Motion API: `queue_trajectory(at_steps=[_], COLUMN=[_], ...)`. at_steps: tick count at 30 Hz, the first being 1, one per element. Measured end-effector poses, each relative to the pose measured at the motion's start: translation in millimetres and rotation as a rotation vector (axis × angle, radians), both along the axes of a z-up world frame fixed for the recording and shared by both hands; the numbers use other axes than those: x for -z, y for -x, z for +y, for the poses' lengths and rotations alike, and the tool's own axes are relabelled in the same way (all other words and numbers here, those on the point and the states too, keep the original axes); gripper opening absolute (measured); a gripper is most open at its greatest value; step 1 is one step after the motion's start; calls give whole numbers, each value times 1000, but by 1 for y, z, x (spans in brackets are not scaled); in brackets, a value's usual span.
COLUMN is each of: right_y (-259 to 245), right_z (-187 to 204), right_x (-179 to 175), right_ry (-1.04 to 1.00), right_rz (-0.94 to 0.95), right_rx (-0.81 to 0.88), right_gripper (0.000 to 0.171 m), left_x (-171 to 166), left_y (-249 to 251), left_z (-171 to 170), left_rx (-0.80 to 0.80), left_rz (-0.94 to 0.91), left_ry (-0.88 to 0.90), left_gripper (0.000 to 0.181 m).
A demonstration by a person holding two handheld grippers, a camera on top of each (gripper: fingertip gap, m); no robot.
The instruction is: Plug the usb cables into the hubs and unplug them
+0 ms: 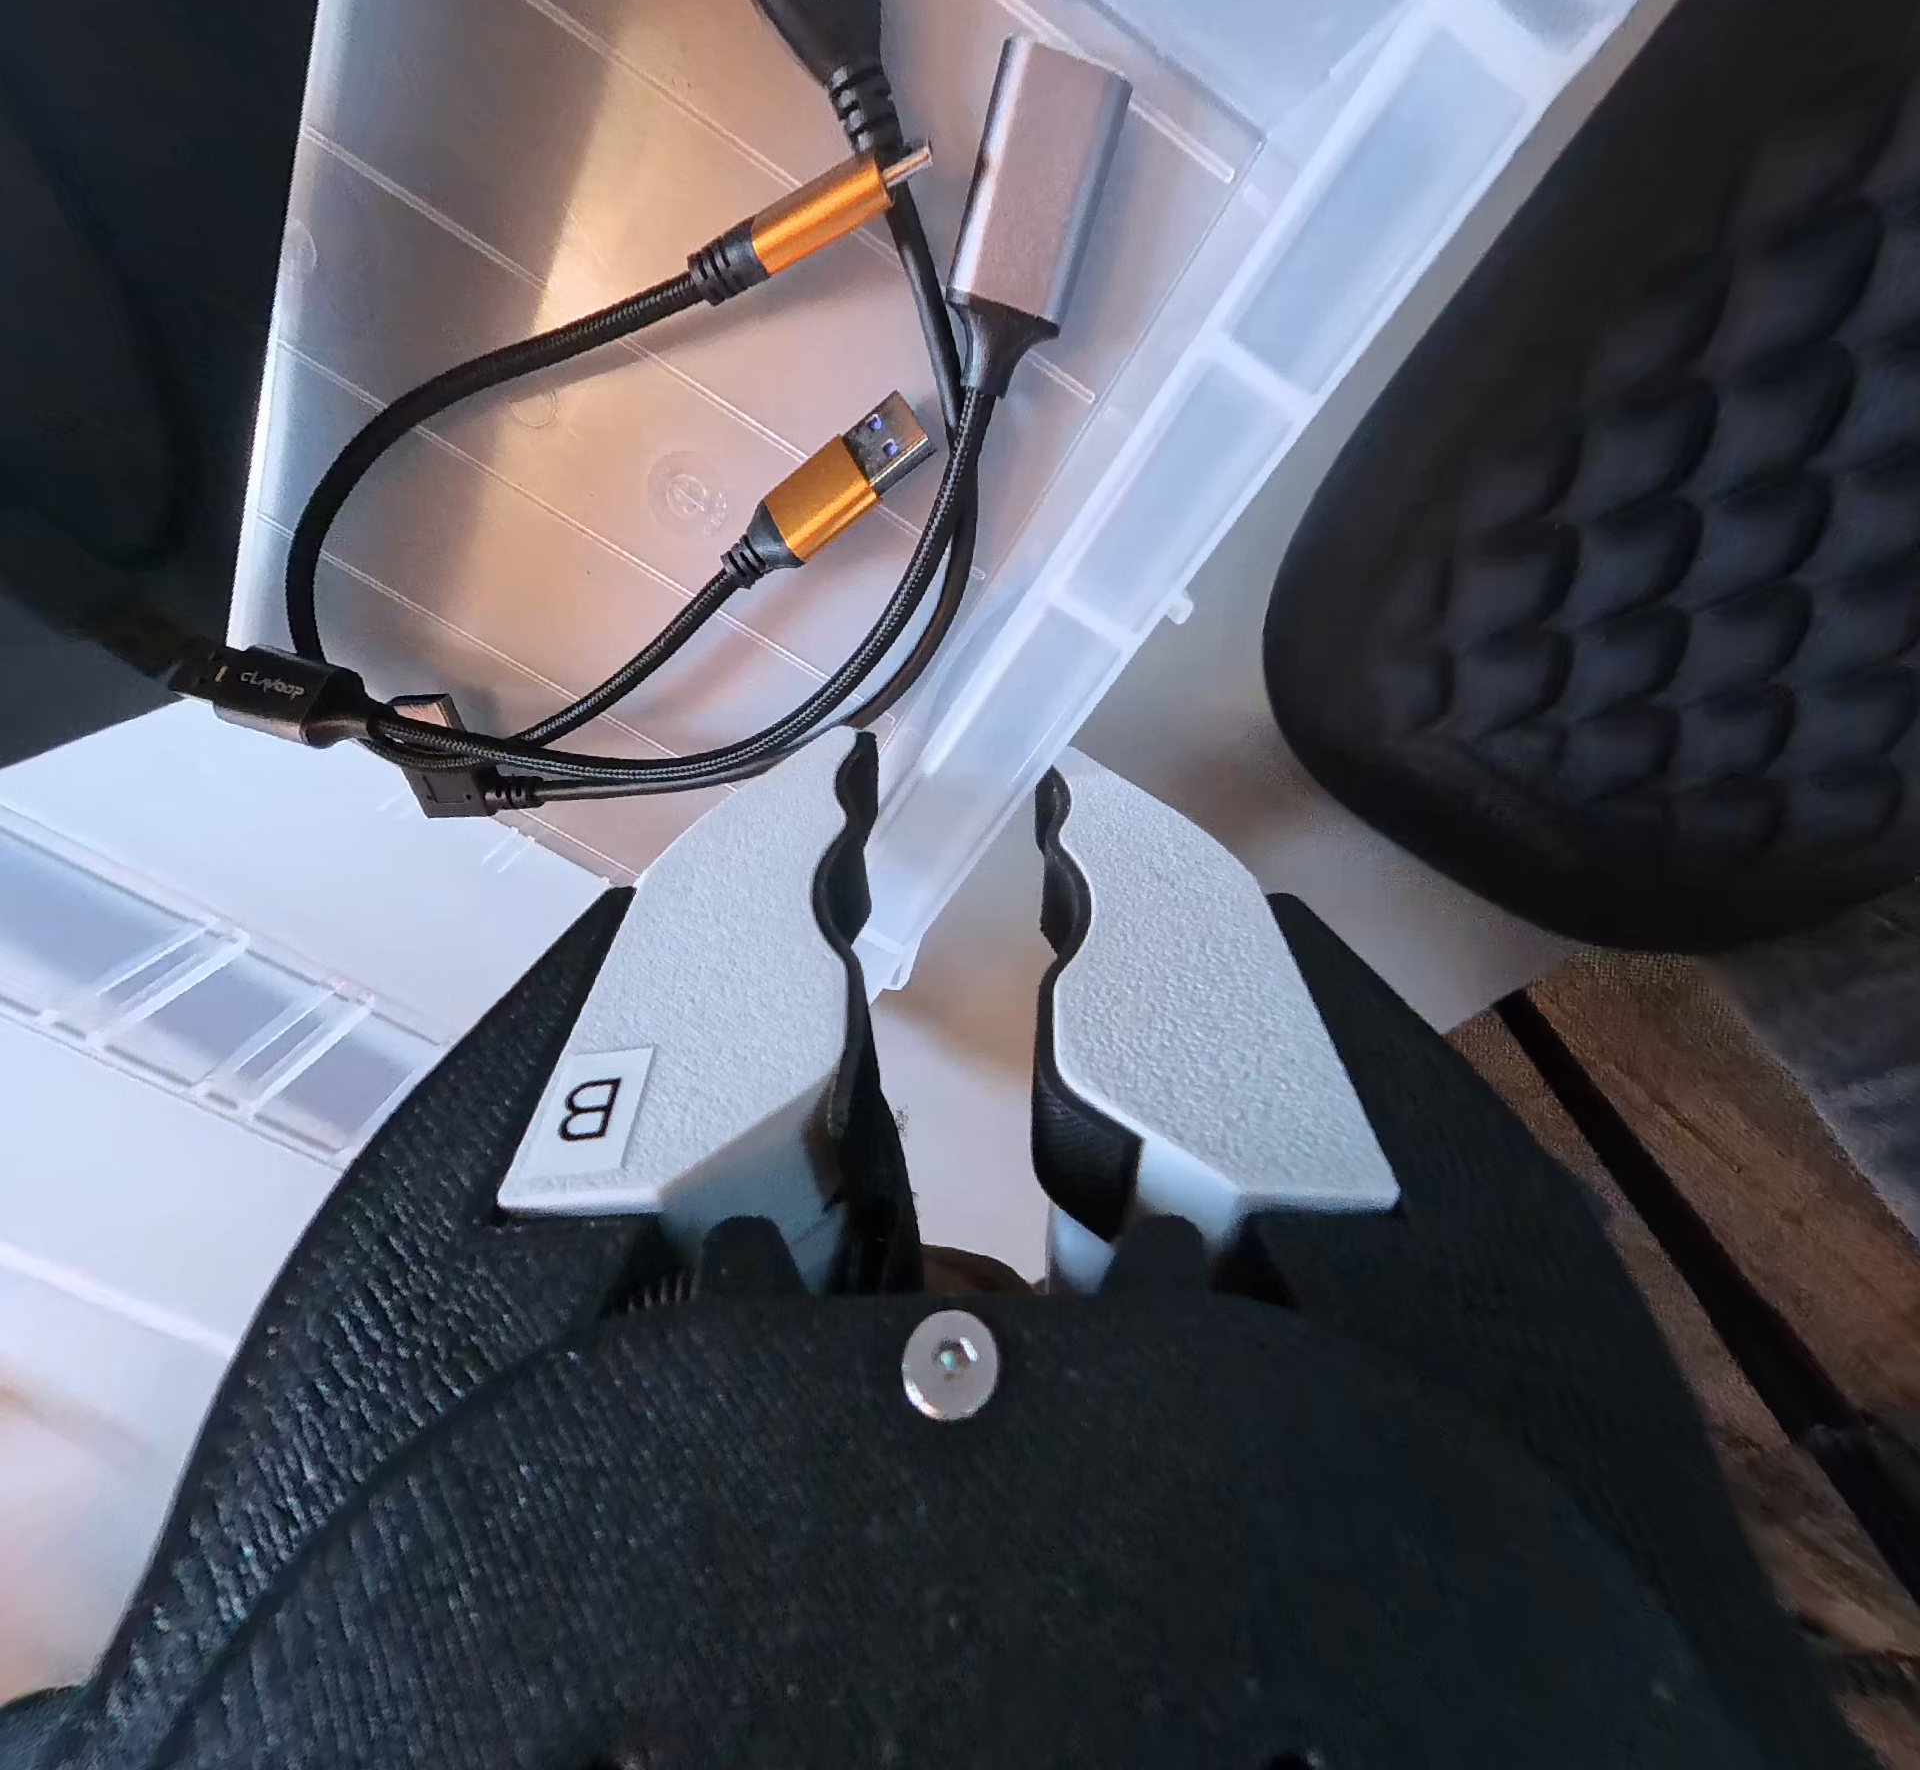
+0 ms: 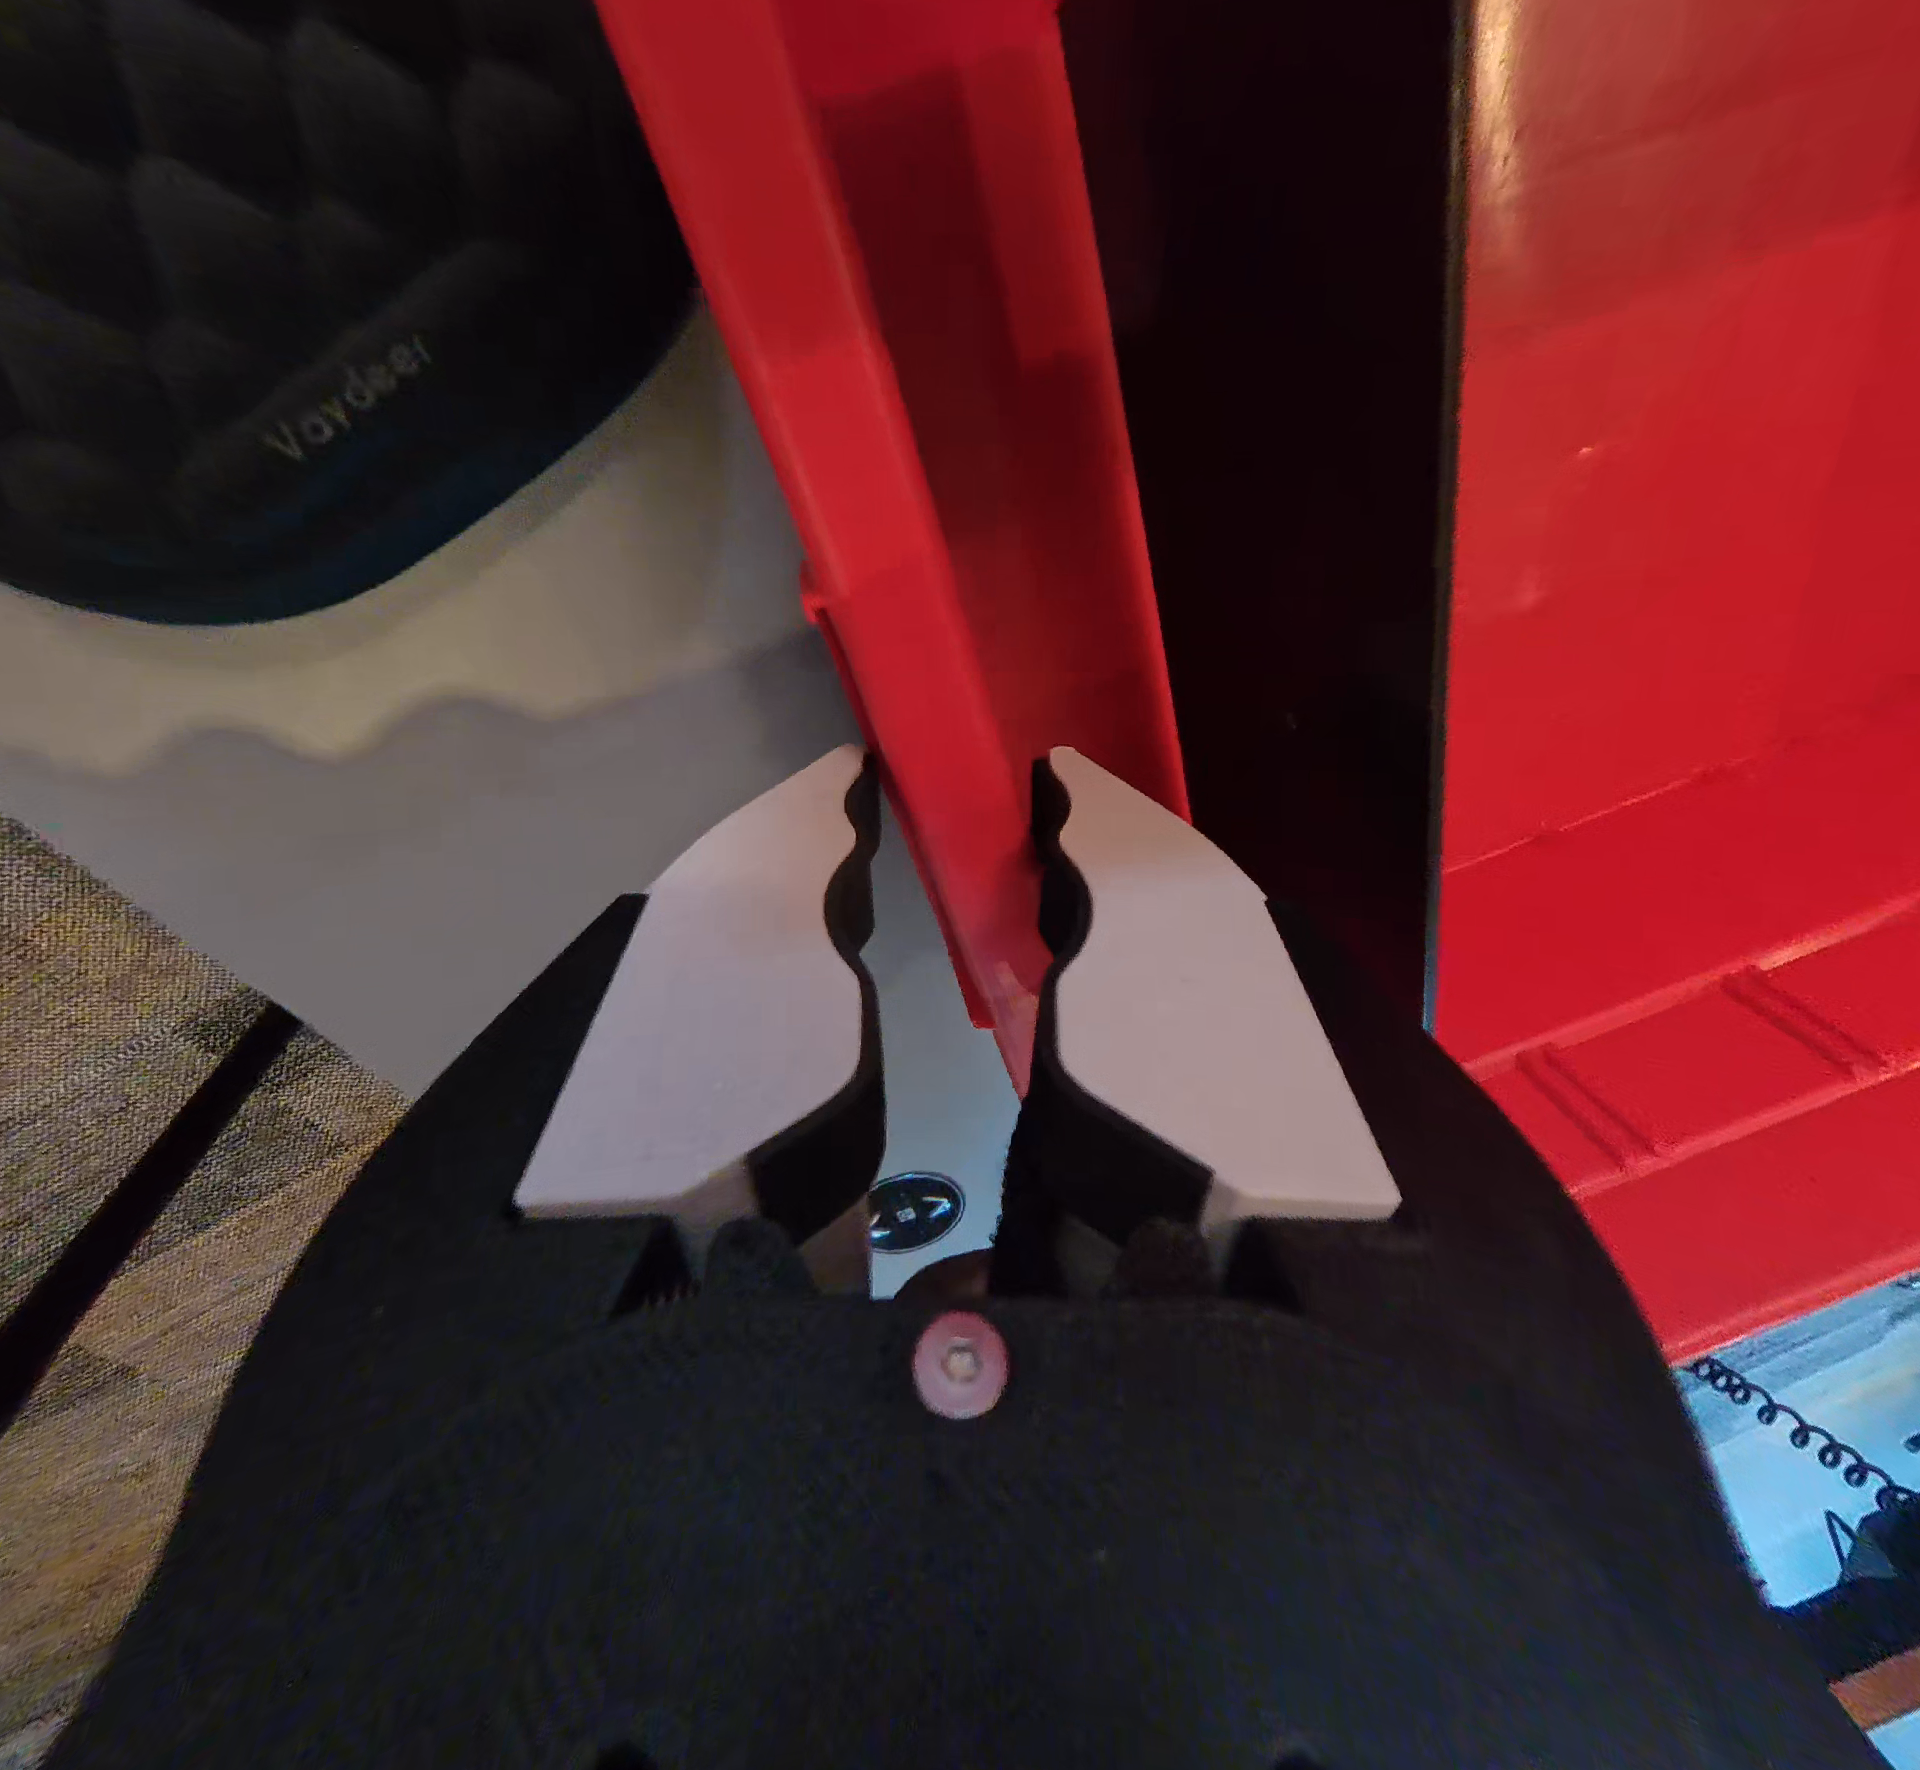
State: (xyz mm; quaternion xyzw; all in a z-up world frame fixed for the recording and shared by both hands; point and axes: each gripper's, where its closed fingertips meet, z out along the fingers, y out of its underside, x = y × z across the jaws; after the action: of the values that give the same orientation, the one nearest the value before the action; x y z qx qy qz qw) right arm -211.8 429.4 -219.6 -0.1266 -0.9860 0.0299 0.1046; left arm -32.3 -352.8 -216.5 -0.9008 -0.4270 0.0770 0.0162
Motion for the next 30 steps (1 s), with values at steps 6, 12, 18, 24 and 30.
queue_trajectory(at_steps=[6, 12, 18, 24, 30], right_y=[-6, -9, -18, -3, -53], right_z=[13, 18, -3, -93, -117], right_x=[0, -1, -28, -168, -255], right_ry=[-18, -3, 242, 1158, 2054], right_rz=[2, 2, 38, 622, 1192], right_rx=[7, 43, 200, 202, 110], right_gripper=[29, 31, 61, 94, 127], left_x=[0, -2, -56, -167, -174], left_y=[-16, -21, 2, 86, 145], left_z=[-16, -19, 0, 5, -20], left_rx=[5, 4, -103, -444, -581], left_rz=[-26, 28, 349, 1094, 1371], left_ry=[21, -19, -197, -488, -423], left_gripper=[30, 39, 69, 113, 115])
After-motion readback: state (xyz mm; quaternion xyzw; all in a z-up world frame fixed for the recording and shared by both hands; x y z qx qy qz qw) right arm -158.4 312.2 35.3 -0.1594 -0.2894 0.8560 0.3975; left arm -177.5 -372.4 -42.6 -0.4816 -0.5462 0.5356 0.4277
